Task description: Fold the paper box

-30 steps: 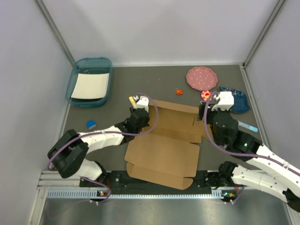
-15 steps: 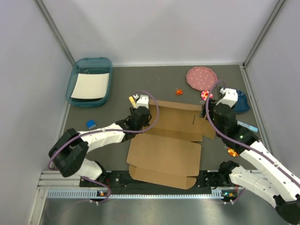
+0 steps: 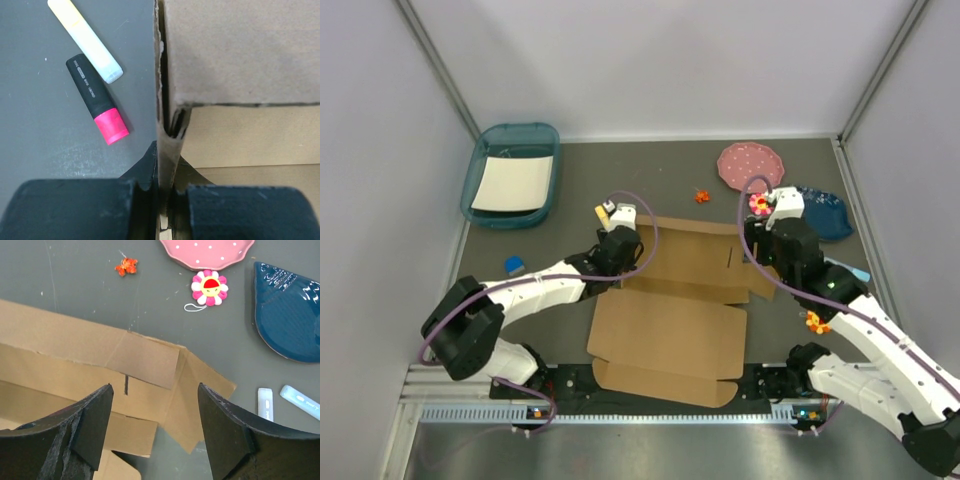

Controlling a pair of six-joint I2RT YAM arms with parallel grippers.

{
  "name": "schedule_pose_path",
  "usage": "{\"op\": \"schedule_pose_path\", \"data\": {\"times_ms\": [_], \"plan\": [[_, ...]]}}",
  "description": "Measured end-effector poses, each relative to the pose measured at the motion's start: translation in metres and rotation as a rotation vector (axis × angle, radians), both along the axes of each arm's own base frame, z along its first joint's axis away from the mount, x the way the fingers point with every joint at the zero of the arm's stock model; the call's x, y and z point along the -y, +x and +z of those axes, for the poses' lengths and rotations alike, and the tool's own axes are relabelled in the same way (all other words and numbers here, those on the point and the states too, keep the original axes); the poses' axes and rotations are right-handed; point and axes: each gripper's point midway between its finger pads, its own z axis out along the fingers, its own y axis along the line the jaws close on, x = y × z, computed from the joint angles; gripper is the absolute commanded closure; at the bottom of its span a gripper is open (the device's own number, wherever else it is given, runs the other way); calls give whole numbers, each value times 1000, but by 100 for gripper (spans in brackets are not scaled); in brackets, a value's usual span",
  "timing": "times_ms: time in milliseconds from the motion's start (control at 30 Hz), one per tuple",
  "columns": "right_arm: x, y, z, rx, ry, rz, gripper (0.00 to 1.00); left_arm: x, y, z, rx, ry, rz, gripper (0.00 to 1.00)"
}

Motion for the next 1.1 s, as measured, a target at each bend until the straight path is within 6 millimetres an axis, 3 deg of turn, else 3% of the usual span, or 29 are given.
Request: {"op": "schedule_pose_path", "data": {"times_ms": [267, 533, 867, 1100], "plan": [[-1, -3, -16, -68, -112, 76, 36, -1, 1, 3, -35, 44, -3, 100], [-9, 15, -23, -112, -197, 102, 43, -2, 3, 7, -31, 70, -13, 100], [-15, 26, -37, -156, -238, 111, 70, -3, 3, 7, -29, 73, -13, 100], [-26, 27, -40, -153, -129, 89, 94, -1, 3, 6, -27, 55, -8, 100]]}}
